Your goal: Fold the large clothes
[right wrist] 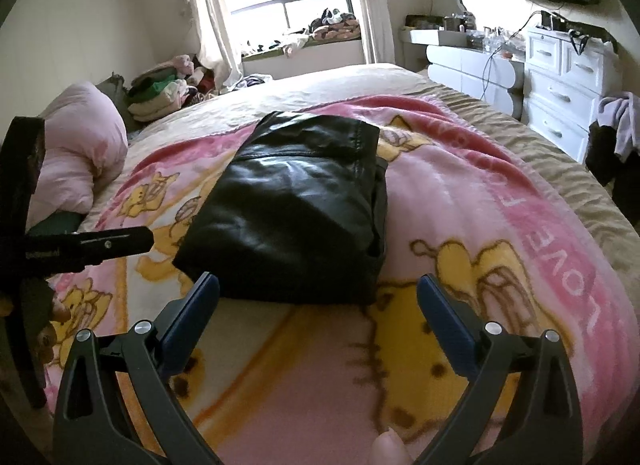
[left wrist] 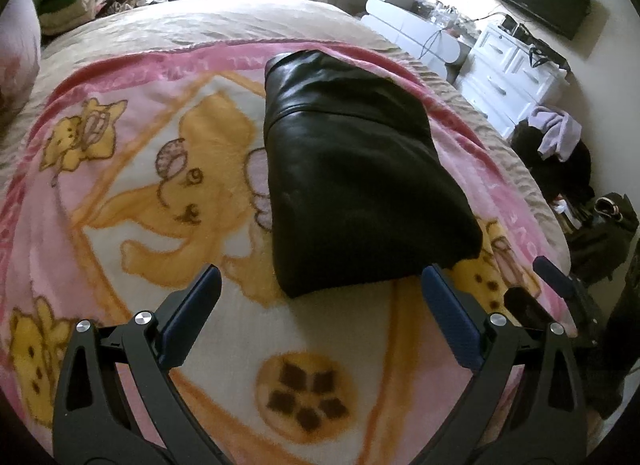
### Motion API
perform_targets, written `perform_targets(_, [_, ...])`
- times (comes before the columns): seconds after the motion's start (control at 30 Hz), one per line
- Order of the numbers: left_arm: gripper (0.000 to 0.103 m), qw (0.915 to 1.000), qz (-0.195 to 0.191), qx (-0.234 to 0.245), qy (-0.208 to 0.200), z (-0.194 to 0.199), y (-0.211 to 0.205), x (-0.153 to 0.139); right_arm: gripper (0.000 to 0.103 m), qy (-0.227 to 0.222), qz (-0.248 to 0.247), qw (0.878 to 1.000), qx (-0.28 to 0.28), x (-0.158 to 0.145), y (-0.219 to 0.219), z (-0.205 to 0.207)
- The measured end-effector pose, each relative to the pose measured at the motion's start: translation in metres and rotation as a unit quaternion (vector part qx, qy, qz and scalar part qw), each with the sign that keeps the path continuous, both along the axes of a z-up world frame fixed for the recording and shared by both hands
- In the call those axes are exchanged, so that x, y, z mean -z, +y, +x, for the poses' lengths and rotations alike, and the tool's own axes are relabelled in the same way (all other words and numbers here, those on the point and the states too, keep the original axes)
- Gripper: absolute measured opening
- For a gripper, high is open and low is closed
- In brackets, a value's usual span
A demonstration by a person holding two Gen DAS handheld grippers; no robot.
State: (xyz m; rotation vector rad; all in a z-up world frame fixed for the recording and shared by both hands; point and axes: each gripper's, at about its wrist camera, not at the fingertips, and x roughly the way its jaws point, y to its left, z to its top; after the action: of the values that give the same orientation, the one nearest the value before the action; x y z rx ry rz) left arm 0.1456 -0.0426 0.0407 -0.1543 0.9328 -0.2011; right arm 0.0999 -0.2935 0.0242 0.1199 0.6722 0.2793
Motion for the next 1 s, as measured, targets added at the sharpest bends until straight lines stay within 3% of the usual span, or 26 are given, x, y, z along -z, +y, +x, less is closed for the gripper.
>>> perform_targets(0.4, [0.094, 0.9984, -0.004, -0.018, -0.053, -0.055, 0.008, -0.011, 0.098, -0.053, -0.016, 0.998, 0.015, -0.017, 0.004, -0.053])
perform_targets(0.57, [0.094, 0.9976, 0.0, -0.024, -0.065, -0.073, 0.012, -0.007, 0.099, -0.088, -0.047, 0.995, 0.023, -0.02, 0.013, -0.071])
perform_targets(1.0, [0.094, 0.9967, 0.004, -0.033, -0.074, -0.098, 0.019, 0.003, 0.098, -0.054, -0.059, 0.997, 0.016, -0.002, 0.011, -0.078])
